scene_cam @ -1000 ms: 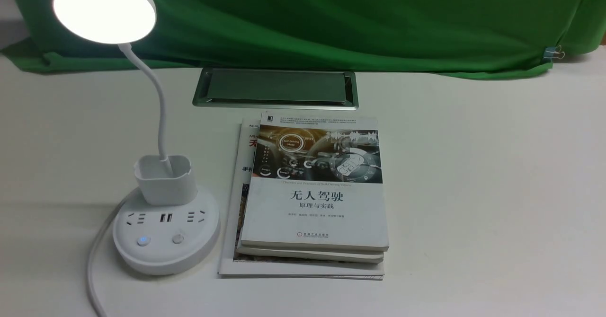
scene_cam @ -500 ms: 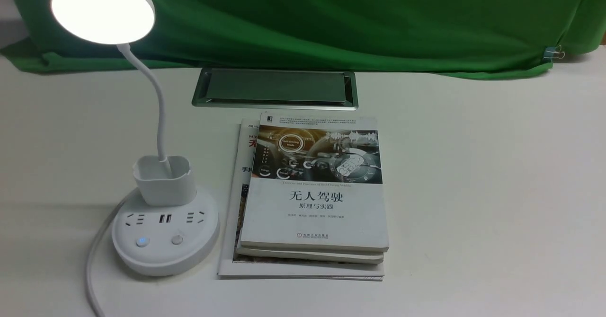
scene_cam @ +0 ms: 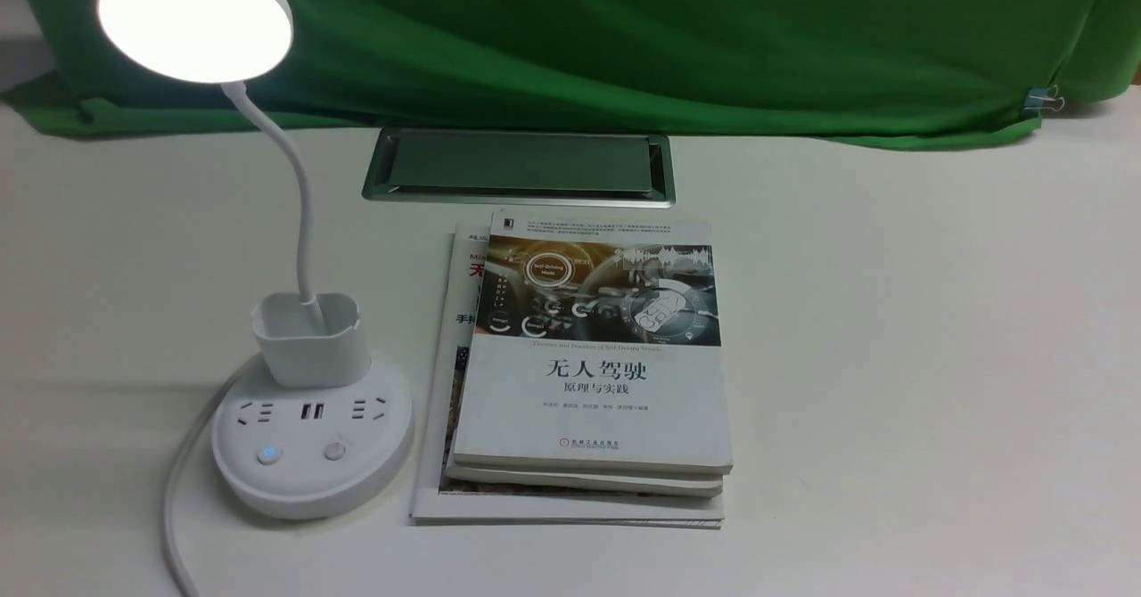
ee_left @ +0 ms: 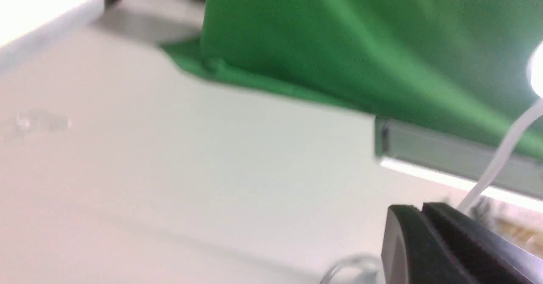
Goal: Turn off the desk lamp on the white desktop by hand.
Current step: 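Press the power button on the round power strip under the lamp with the left gripper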
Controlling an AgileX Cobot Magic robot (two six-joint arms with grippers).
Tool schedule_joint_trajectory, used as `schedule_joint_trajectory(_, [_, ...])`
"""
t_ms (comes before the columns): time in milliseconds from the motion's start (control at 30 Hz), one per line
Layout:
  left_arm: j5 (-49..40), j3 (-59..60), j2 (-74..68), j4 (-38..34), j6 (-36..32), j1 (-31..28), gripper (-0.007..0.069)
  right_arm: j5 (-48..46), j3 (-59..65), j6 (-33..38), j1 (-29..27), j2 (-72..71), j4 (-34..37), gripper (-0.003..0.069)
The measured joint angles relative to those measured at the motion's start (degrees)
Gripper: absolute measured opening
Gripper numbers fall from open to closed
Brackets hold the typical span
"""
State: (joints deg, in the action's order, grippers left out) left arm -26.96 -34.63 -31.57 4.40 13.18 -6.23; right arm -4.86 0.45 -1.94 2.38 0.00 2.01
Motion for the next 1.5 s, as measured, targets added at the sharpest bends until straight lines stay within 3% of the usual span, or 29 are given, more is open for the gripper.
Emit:
schedule_joint_trajectory(200, [-2.3, -0.4, -15.1, -8.1, -3.6, 0.0, 0.0011, 0.0, 0.0, 0.0, 0.0, 0.0, 0.0, 0.0036])
schedule_joint_trajectory(367, [-9.8, -4.2, -32.5, -27.0, -26.2, 0.9, 0.0011, 0.0, 0.0, 0.0, 0.0, 0.0, 0.0, 0.0036])
schedule_joint_trajectory(433, [-12.1, -6.2, -37.3, -28.1, -28.6, 3.1, 0.0011, 0.0, 0.0, 0.0, 0.0, 0.0, 0.0, 0.0036])
schedule_joint_trajectory(500, [-13.5, -9.3, -42.4, -23.9, -26.6, 8.4, 0.0011, 0.0, 0.0, 0.0, 0.0, 0.0, 0.0, 0.0036])
schedule_joint_trajectory(700, [-17.3, -18.3, -52.9, -0.7, -10.4, 25.1, 0.0011, 0.0, 0.0, 0.0, 0.0, 0.0, 0.0, 0.0036])
schedule_joint_trajectory(767, [-18.1, -20.4, -55.3, 1.5, -9.0, 27.3, 0.0011, 0.0, 0.0, 0.0, 0.0, 0.0, 0.0, 0.0036])
schedule_joint_trajectory(1033, [-18.8, -22.5, -60.8, 0.9, -9.4, 27.3, 0.0011, 0.0, 0.0, 0.0, 0.0, 0.0, 0.0, 0.0036])
schedule_joint_trajectory(1500, [-11.9, -19.9, -63.9, -0.7, -10.8, 24.4, 0.001, 0.0, 0.0, 0.0, 0.0, 0.0, 0.0, 0.0036])
